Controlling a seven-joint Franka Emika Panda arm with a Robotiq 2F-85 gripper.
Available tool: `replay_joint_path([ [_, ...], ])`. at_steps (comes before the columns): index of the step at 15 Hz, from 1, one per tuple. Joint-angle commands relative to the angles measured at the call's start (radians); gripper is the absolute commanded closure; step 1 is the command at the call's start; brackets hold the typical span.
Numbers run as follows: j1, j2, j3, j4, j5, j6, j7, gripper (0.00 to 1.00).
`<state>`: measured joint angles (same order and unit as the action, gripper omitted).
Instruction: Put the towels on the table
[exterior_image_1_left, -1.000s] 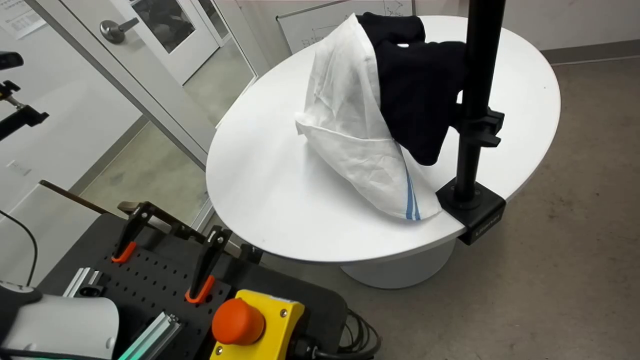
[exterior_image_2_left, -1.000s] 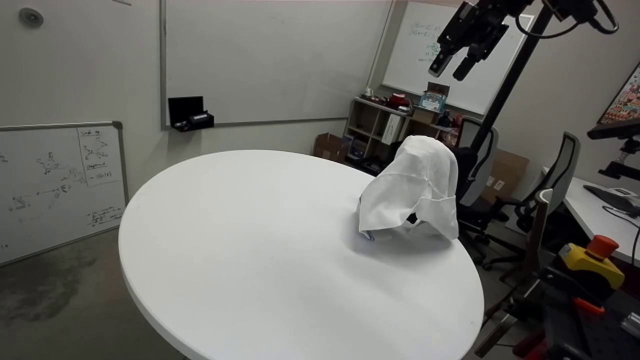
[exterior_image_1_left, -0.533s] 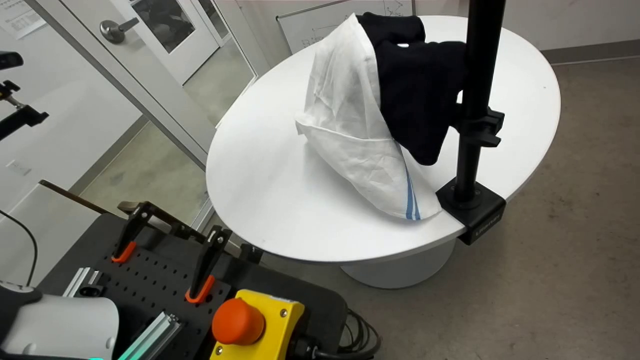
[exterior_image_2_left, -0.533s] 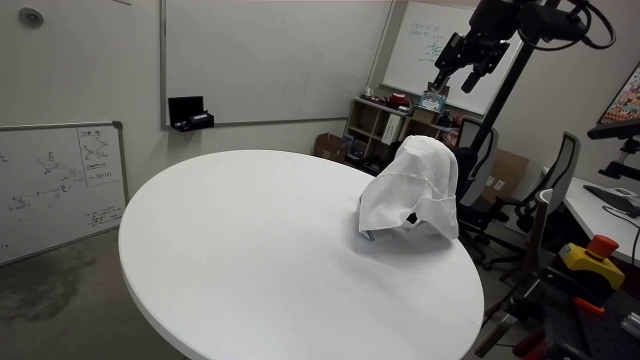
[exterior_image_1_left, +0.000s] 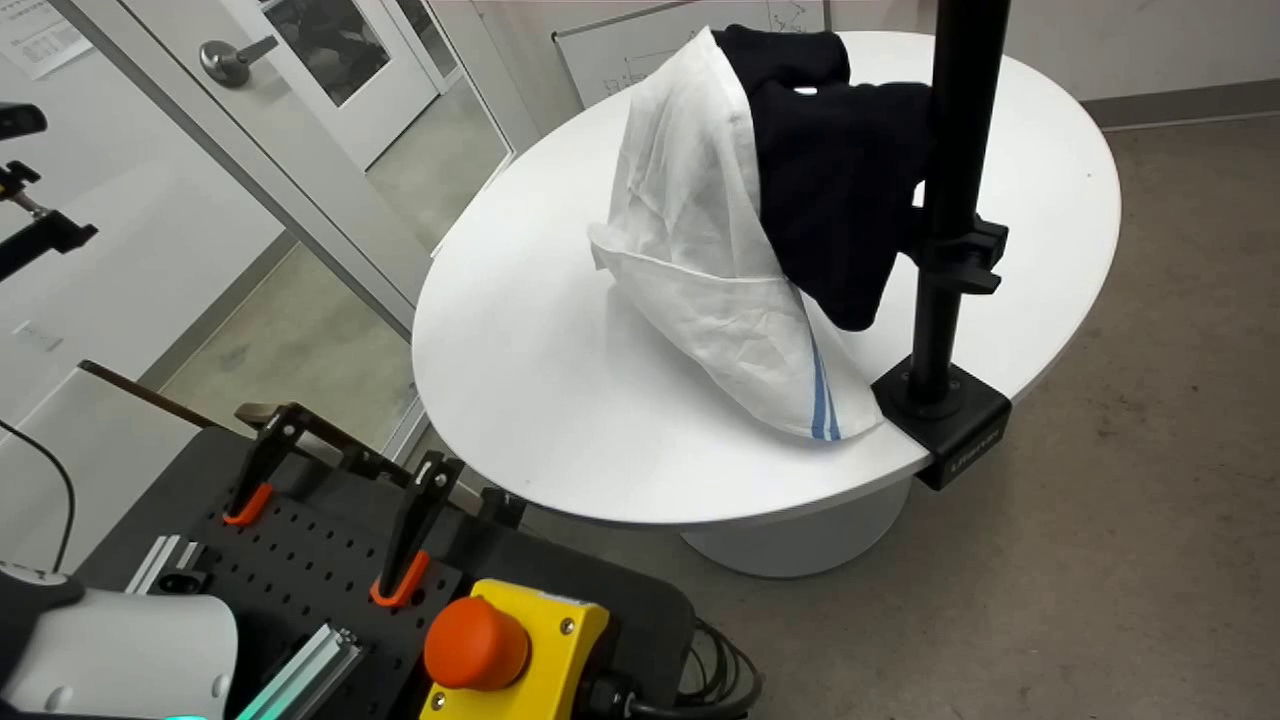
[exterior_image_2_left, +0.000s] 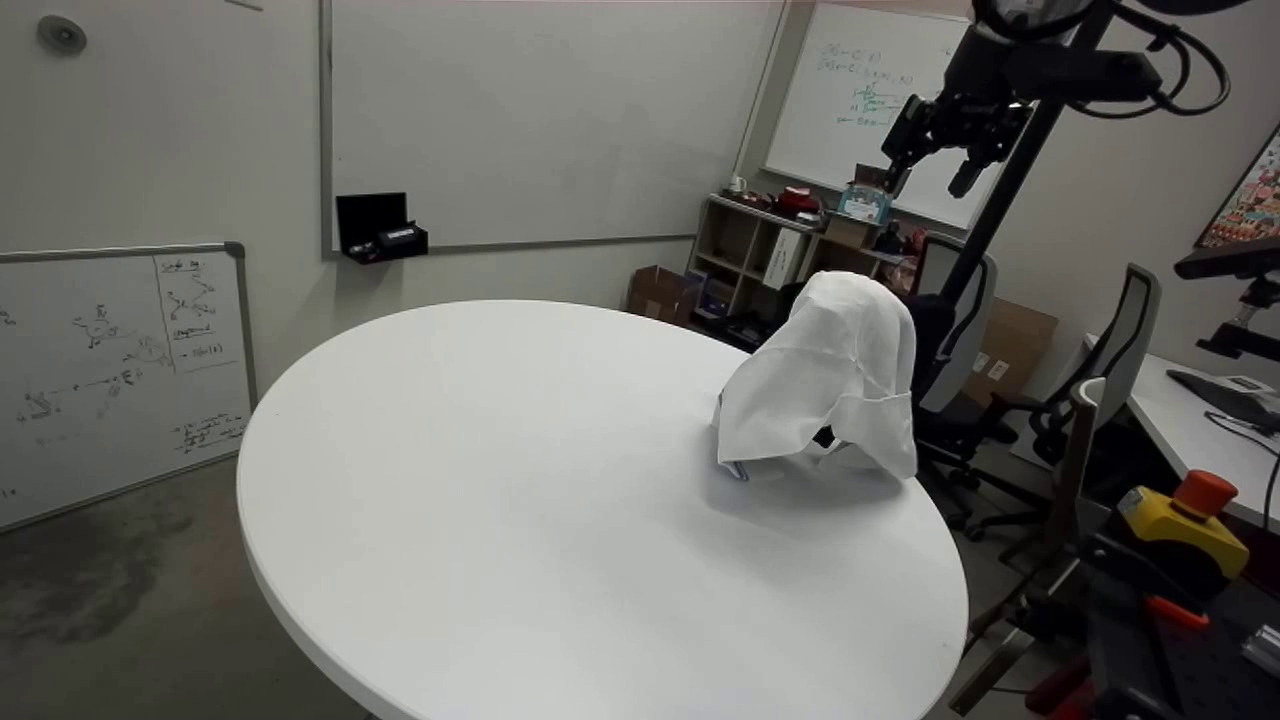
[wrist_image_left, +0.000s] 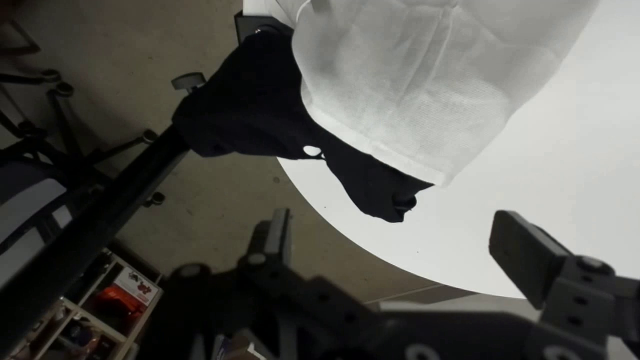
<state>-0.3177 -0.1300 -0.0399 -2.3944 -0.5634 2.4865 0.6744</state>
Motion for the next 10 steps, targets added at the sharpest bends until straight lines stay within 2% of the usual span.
replay_joint_path([
  [1,0.047,0.065,-0.058,0.034,0.154,-0.005,-0.097,0.00],
  [3,0.069,0.097,-0.081,0.036,0.323,0.002,-0.222,0.00],
  [5,0.080,0.133,-0.095,0.054,0.424,0.002,-0.307,0.00],
  [7,0.085,0.161,-0.104,0.075,0.472,-0.012,-0.352,0.00],
  [10,0.087,0.198,-0.118,0.108,0.464,-0.017,-0.356,0.00],
])
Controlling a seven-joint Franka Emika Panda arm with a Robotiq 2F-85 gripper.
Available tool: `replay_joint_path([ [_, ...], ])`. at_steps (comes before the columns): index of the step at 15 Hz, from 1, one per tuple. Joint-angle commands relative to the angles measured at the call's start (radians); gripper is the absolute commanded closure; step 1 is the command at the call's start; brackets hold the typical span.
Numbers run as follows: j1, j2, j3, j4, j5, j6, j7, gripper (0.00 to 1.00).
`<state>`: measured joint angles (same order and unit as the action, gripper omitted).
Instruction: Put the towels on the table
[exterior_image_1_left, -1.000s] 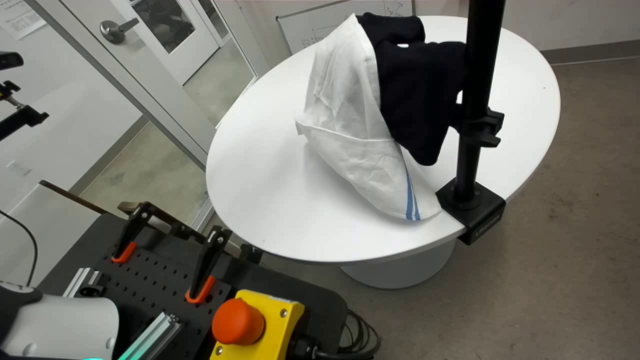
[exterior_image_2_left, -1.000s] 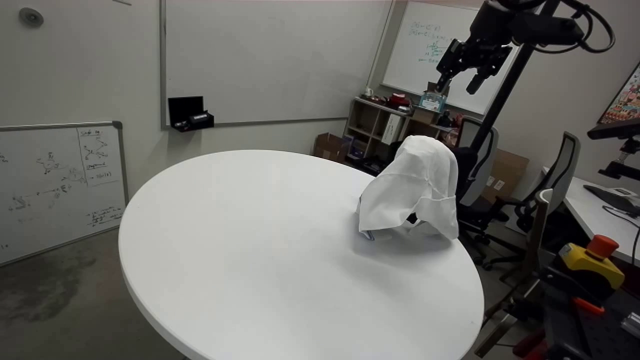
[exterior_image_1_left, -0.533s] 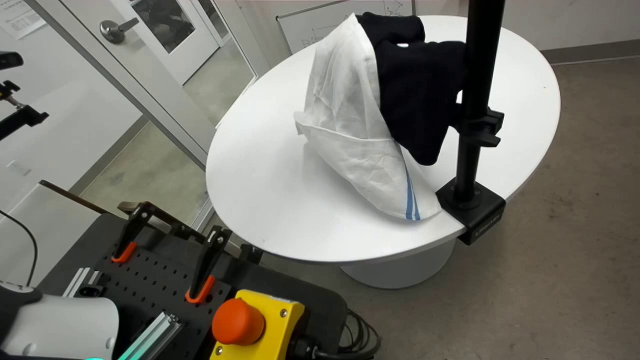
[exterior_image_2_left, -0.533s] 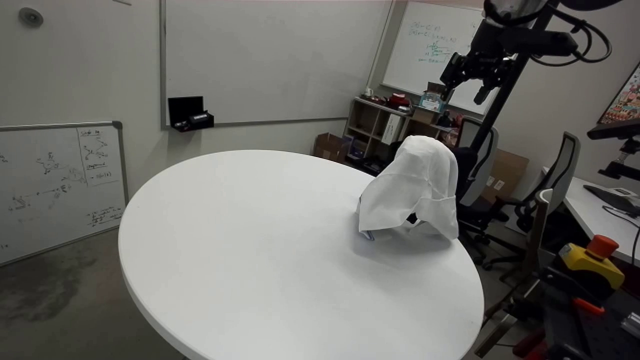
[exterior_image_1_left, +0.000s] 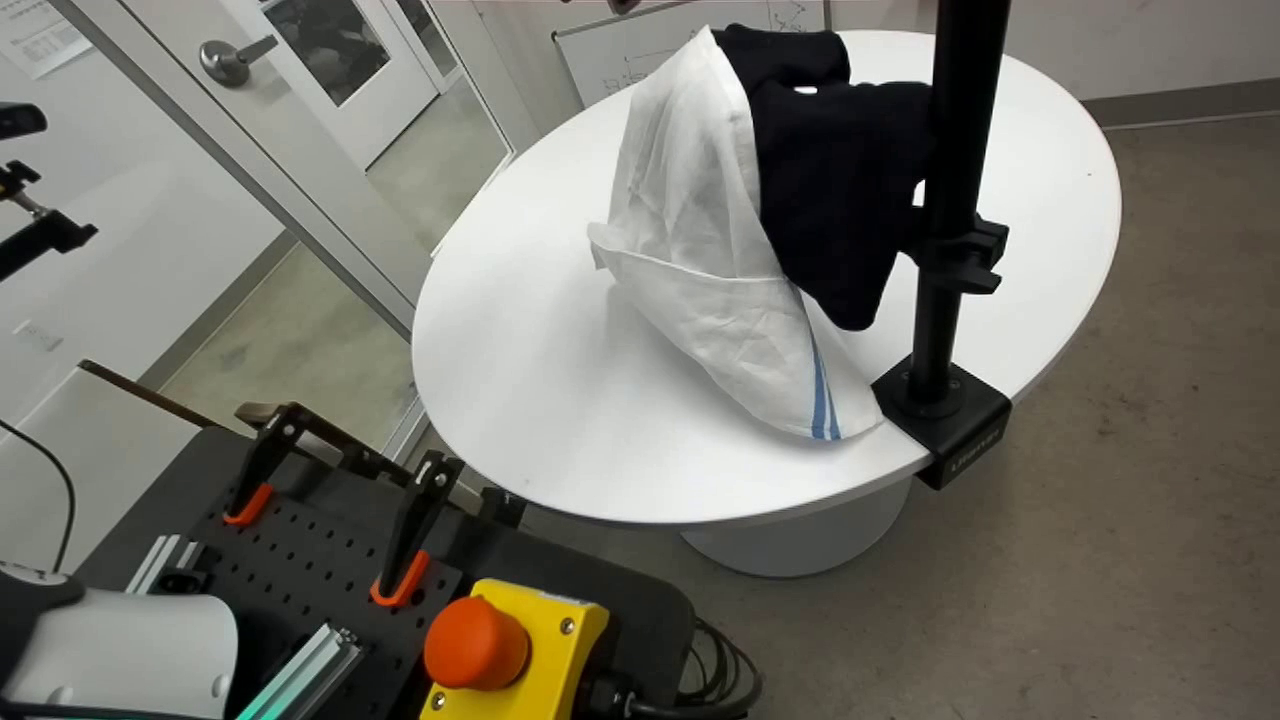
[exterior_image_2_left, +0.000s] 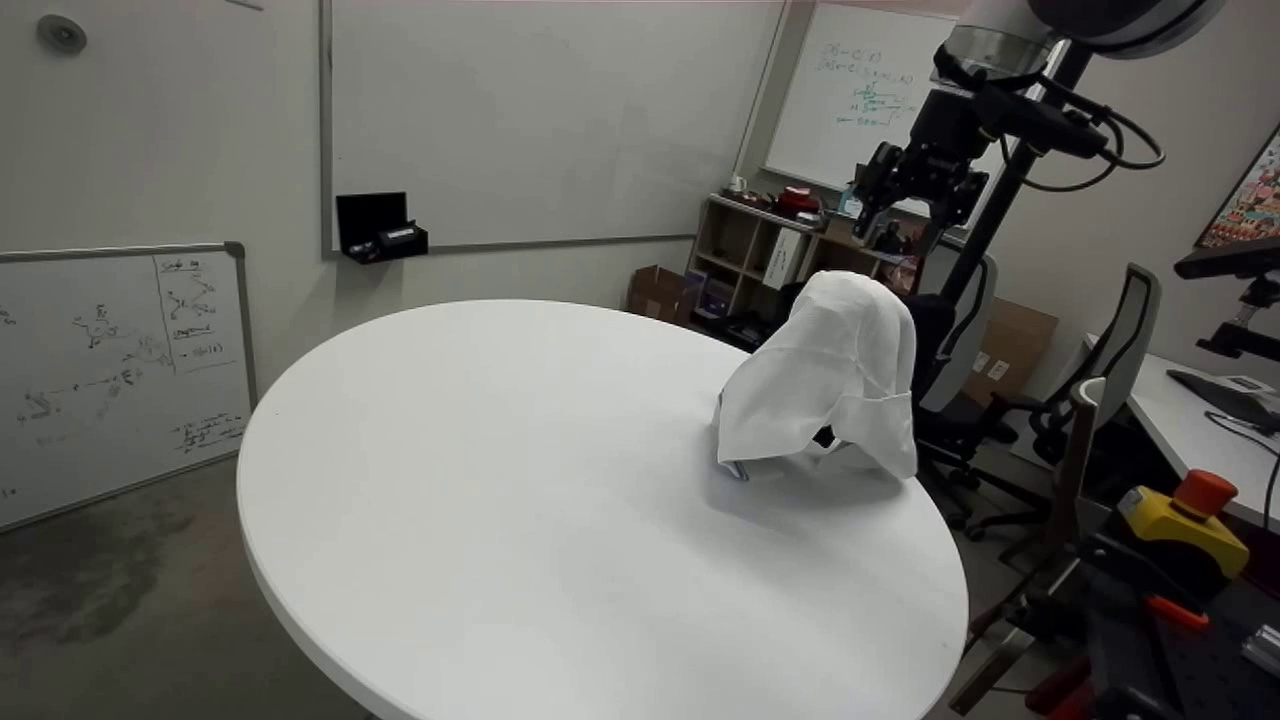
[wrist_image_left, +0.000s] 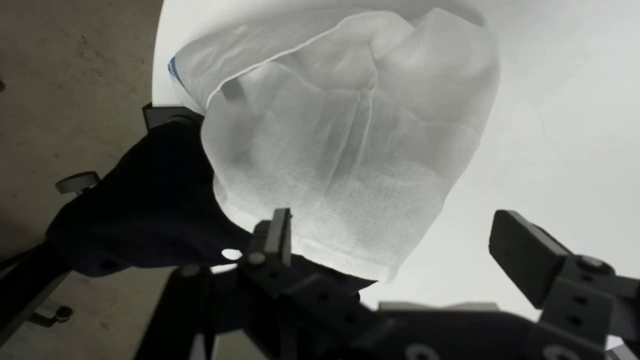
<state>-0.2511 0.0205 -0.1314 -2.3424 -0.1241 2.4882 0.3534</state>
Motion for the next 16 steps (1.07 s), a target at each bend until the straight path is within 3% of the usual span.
replay_joint_path([
  [1,0.021,0.060,-0.031,0.066,0.016,-0.017,-0.031,0.00],
  [13,0.047,0.176,-0.080,0.121,-0.019,0.008,0.008,0.00],
  [16,0.054,0.193,-0.089,0.129,-0.015,0.012,0.009,0.07],
])
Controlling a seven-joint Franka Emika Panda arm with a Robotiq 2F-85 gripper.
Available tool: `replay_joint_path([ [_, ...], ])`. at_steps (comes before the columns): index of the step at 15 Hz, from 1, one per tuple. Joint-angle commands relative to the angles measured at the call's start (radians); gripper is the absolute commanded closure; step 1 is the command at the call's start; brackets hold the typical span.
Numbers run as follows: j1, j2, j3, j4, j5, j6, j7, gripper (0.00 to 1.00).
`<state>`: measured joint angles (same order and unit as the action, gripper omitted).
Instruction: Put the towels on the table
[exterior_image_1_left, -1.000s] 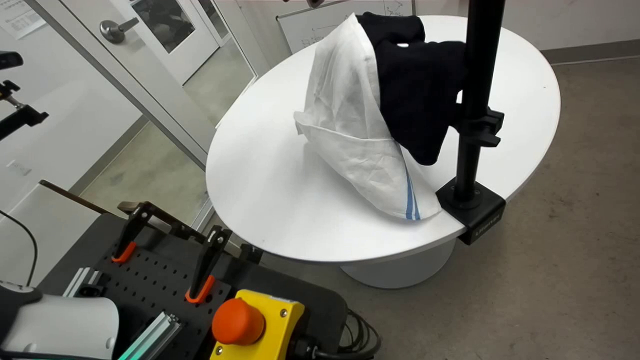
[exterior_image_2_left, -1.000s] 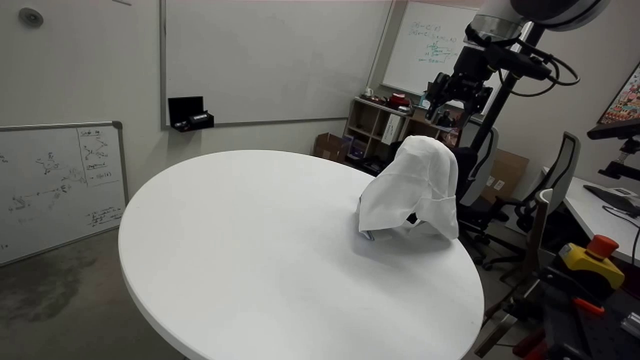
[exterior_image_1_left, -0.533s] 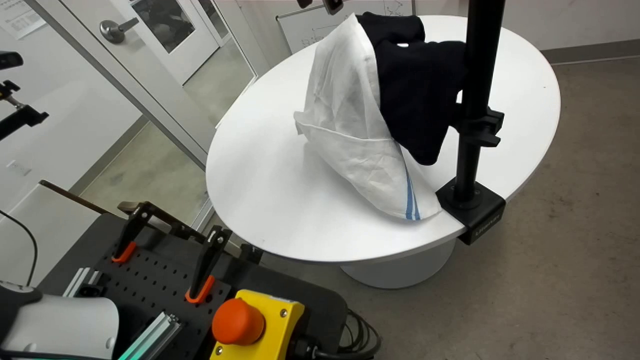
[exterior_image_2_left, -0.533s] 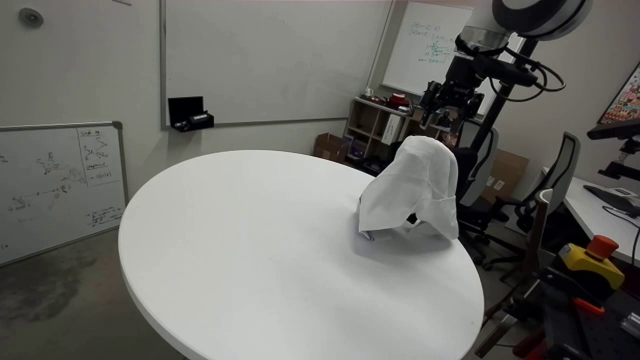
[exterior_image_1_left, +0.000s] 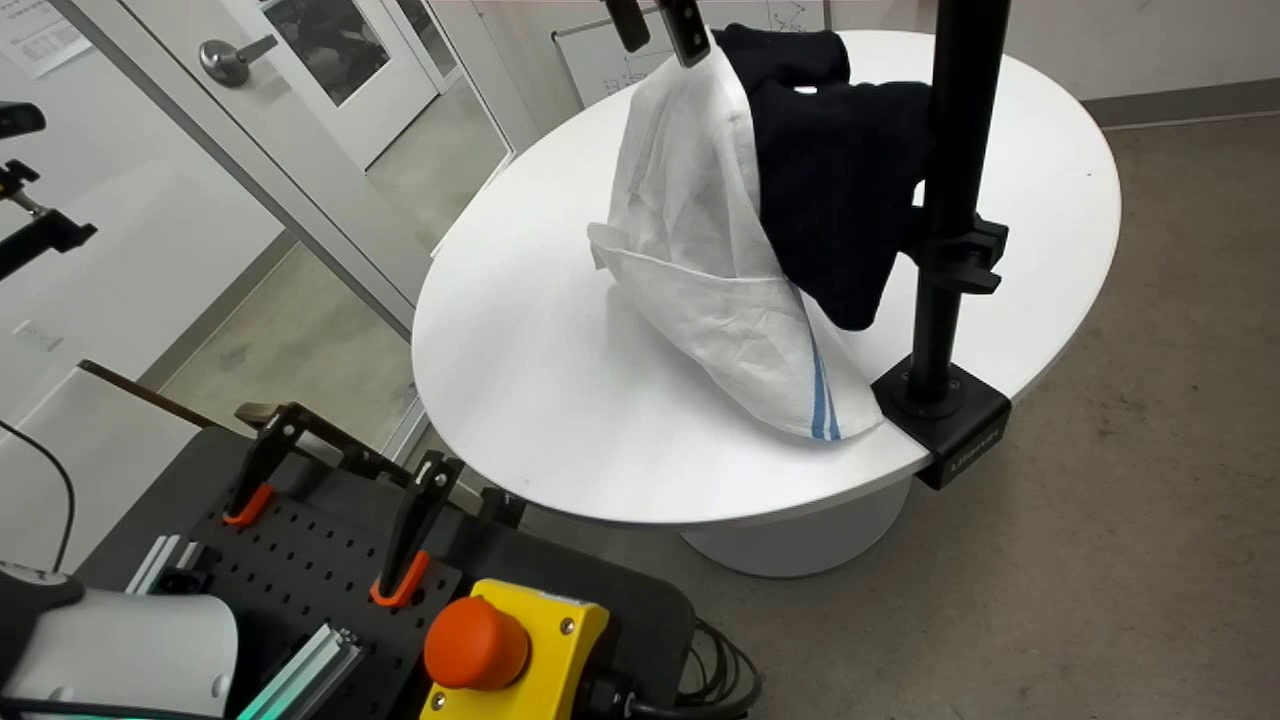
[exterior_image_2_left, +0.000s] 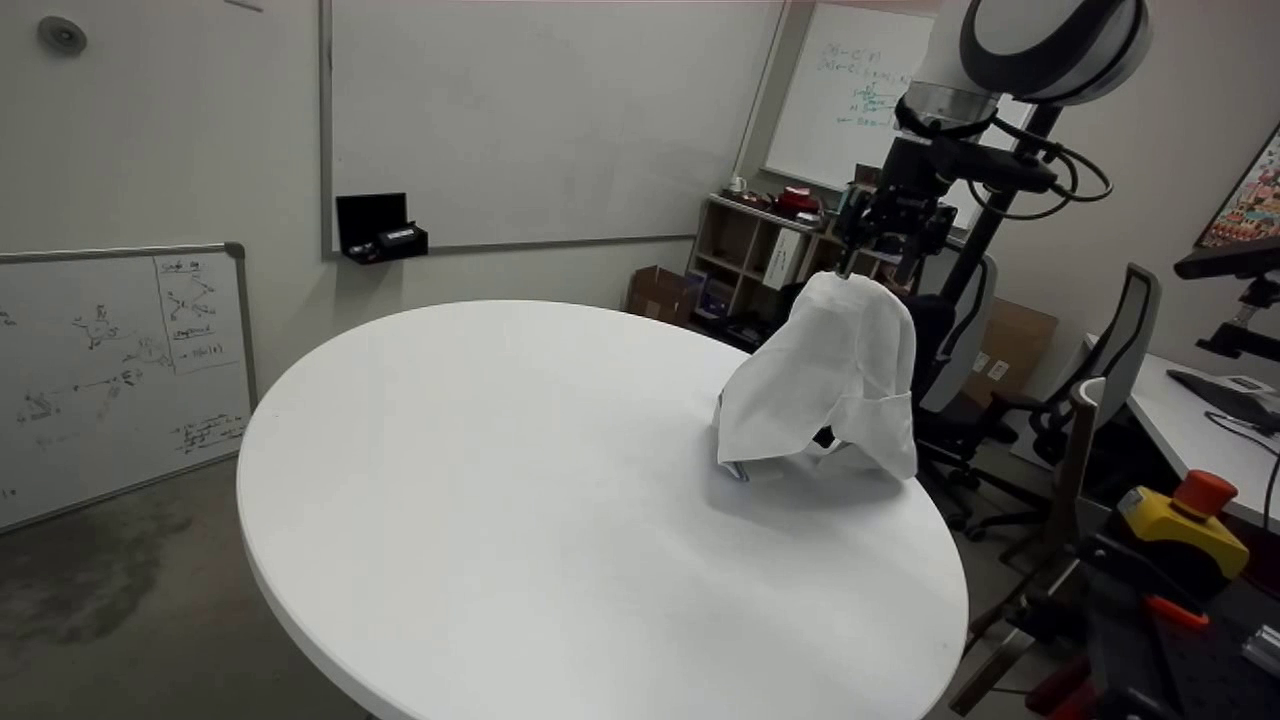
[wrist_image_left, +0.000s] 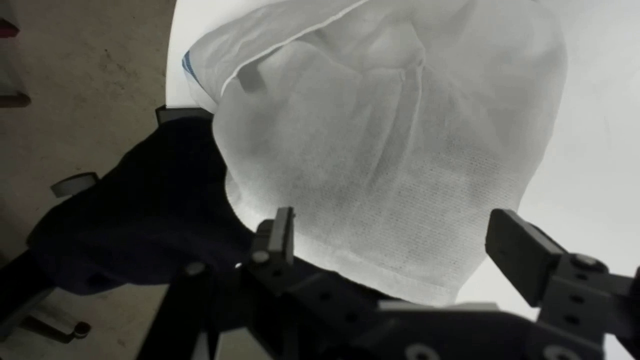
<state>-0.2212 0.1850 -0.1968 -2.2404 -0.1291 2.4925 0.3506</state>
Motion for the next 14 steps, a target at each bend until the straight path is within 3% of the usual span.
replay_joint_path([
  [1,0.026,0.033,-0.025,0.029,-0.007,0.010,0.010,0.10],
  [4,0.031,0.039,-0.030,0.025,-0.003,0.014,0.012,0.13],
  [6,0.033,0.044,-0.032,0.023,-0.001,0.015,0.012,0.26],
  [9,0.034,0.049,-0.034,0.022,0.004,0.015,0.012,0.55],
  [14,0.034,0.049,-0.038,0.021,0.005,0.017,0.014,0.94],
])
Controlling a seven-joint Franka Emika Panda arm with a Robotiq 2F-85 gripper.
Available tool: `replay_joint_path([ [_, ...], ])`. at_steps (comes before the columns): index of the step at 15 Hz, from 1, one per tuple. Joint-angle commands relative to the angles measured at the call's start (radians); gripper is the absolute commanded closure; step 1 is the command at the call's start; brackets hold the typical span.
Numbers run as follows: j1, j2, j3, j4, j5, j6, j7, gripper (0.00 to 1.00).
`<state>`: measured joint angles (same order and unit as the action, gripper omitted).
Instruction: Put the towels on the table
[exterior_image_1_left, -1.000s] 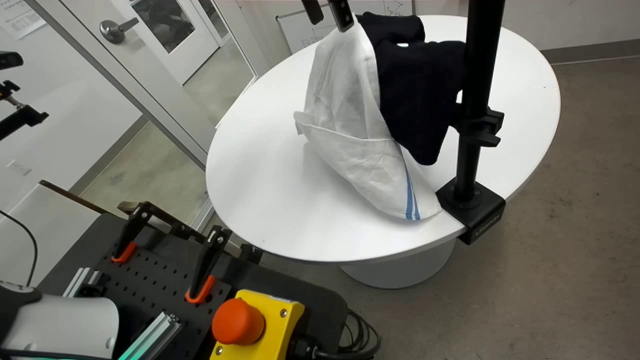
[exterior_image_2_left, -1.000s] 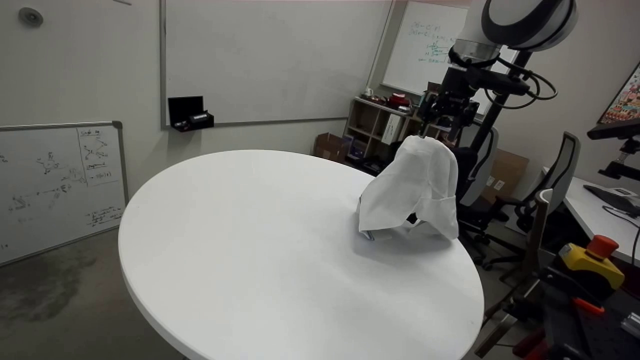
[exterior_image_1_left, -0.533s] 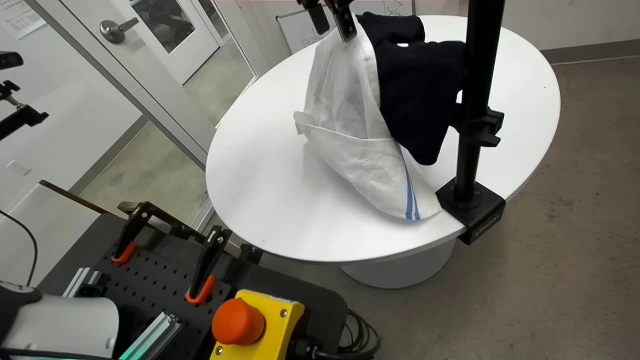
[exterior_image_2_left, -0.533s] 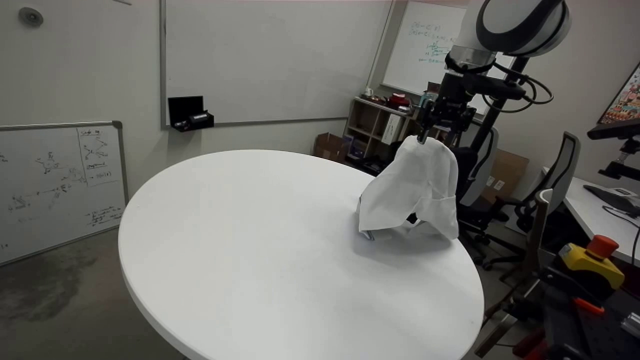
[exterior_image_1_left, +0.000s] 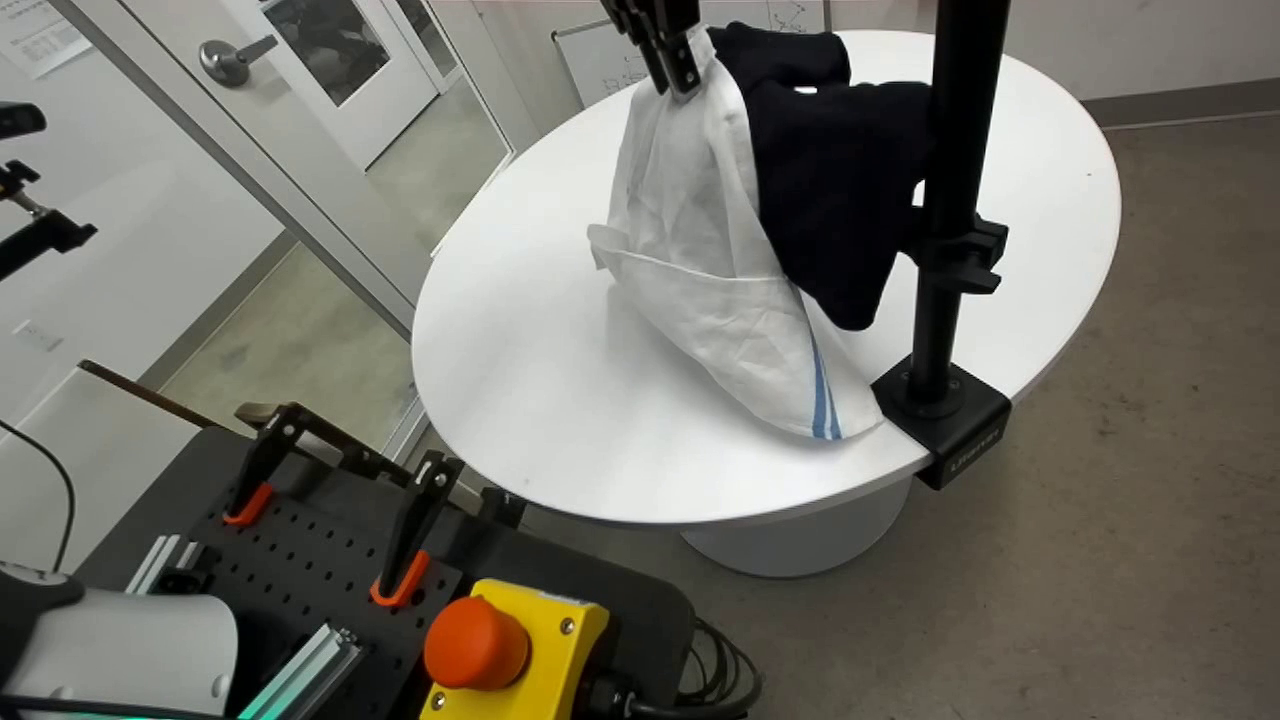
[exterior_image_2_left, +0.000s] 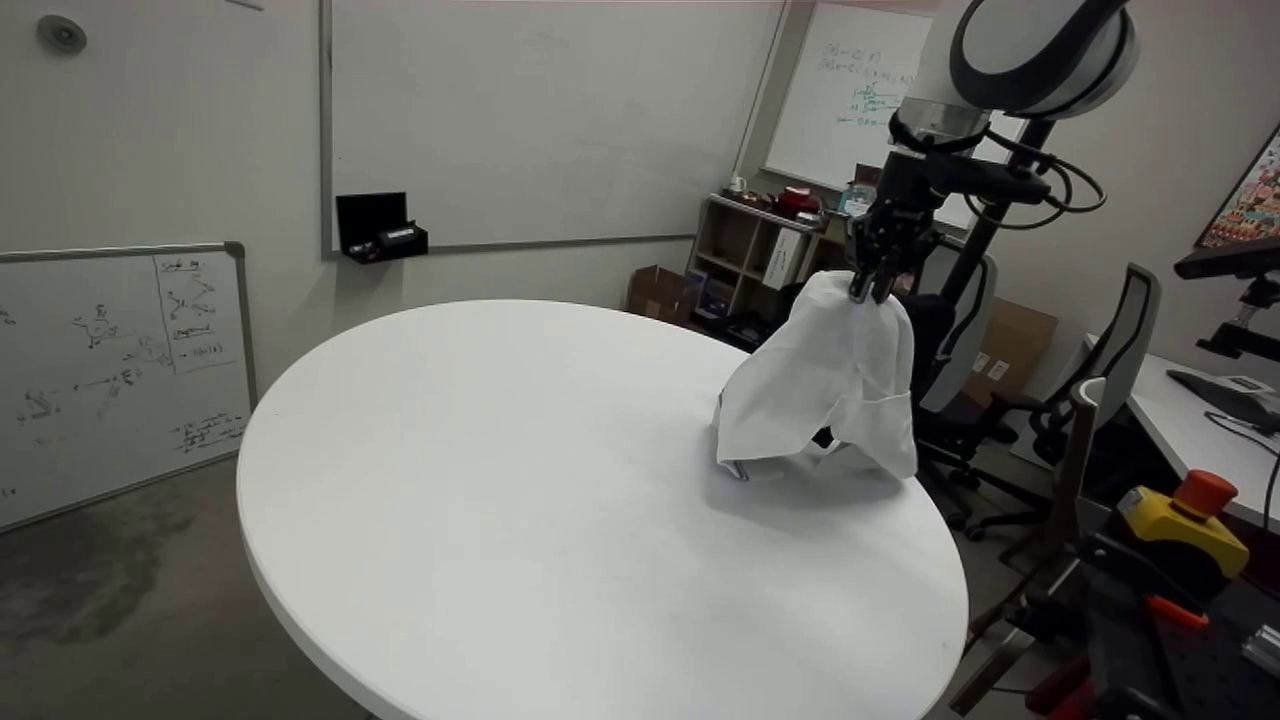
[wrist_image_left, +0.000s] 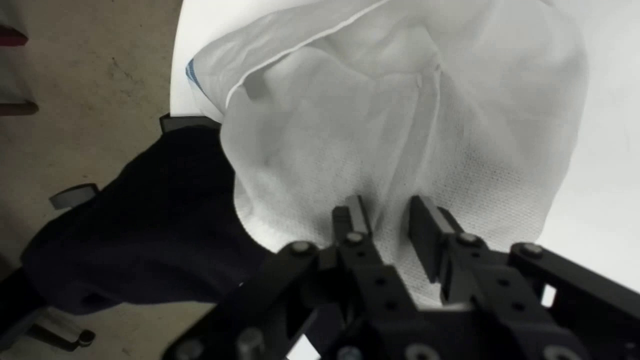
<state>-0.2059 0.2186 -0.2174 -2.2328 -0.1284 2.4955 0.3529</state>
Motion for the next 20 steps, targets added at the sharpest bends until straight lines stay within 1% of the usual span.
replay_joint_path([
  [1,0.019,0.016,-0.018,0.014,0.004,0.013,0.013,0.99],
  [2,0.019,0.016,-0.019,0.014,0.004,0.013,0.014,1.00],
  [9,0.020,-0.005,-0.015,0.016,0.024,0.004,0.017,1.00],
  [14,0.026,-0.055,-0.003,0.018,0.054,0.003,0.005,1.00],
  [20,0.042,-0.131,0.010,0.011,0.054,-0.001,0.007,1.00],
])
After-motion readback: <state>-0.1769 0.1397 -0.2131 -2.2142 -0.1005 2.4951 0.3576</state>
